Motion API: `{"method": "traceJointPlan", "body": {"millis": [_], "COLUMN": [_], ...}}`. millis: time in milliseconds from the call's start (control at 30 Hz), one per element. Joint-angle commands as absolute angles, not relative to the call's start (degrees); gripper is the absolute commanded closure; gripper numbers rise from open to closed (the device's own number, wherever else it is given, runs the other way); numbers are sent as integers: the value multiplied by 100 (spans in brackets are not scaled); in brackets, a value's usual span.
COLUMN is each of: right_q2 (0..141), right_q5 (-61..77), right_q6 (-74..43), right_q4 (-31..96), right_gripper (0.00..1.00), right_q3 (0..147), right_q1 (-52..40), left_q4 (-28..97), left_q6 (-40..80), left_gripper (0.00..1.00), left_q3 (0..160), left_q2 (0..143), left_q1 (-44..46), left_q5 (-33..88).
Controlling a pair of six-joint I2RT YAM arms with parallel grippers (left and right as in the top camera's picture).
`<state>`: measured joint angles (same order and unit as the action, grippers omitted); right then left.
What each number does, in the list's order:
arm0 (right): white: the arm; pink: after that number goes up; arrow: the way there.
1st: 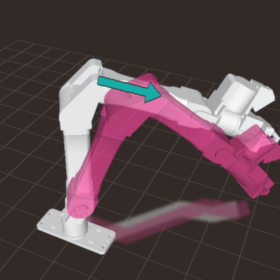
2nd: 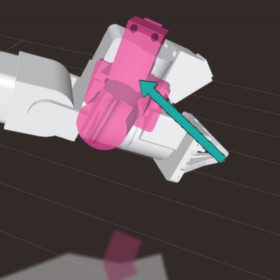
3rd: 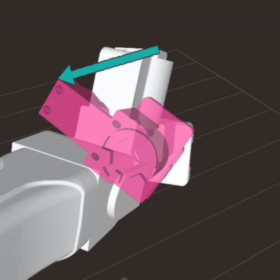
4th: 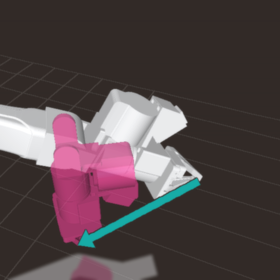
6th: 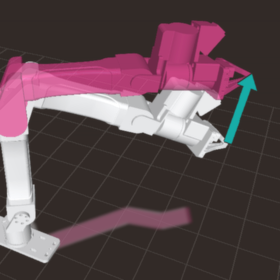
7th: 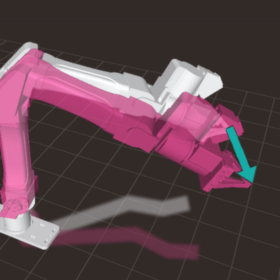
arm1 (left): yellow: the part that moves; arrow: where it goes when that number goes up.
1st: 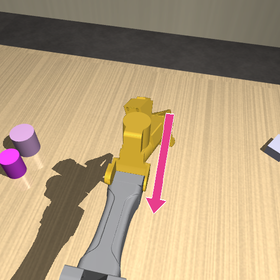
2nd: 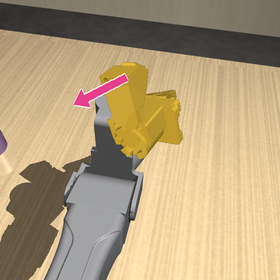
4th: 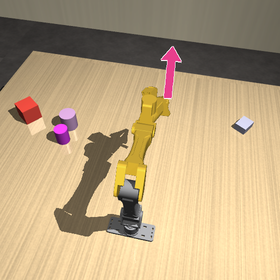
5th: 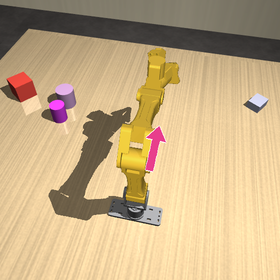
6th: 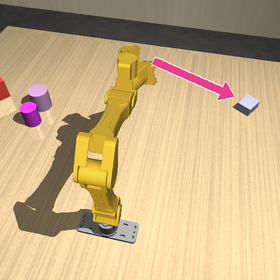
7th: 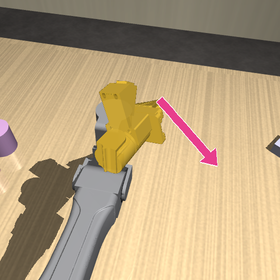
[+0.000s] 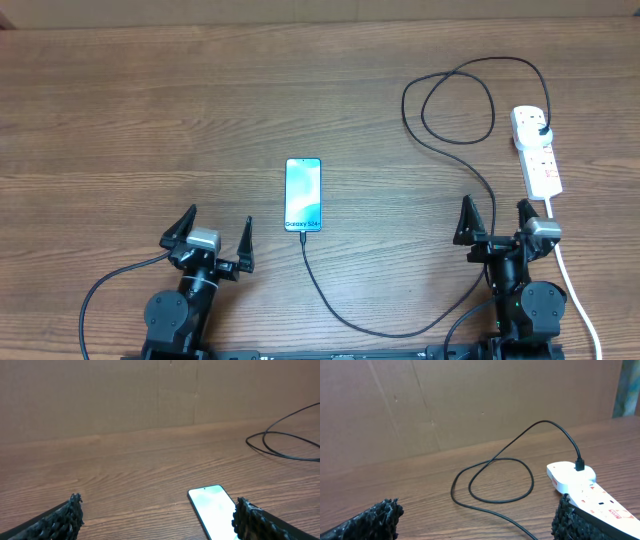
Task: Plug charger to phone and switch on socket
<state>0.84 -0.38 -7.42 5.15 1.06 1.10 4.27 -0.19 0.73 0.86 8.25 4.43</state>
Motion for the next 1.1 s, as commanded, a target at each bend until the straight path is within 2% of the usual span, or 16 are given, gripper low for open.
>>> {"method": "traceJointPlan", "body": {"millis": [0,667,733,833,1067], "right_q2": [16,16,19,23,320], "right_q5": [-27,-246,-263,-1044,-1133], "right_q6": [-703,-530,-808,-1868,-2145], "right_q4": [482,464,336,482,996], "right_gripper": [0,0,0,0,0], "right_q3": [45,47,49,97,552], "right_q1": [137,137,137,180,384], "left_q4": [412,412,412,410,412], "left_q6": [-130,-130,-130,-130,-130], "left_gripper": [0,1,0,0,0], "left_q3": [25,25,25,25,25], "left_q2": [32,32,32,32,32], "left_q1": [823,823,823,823,823], "left_q5": [401,403,401,403,403]}}
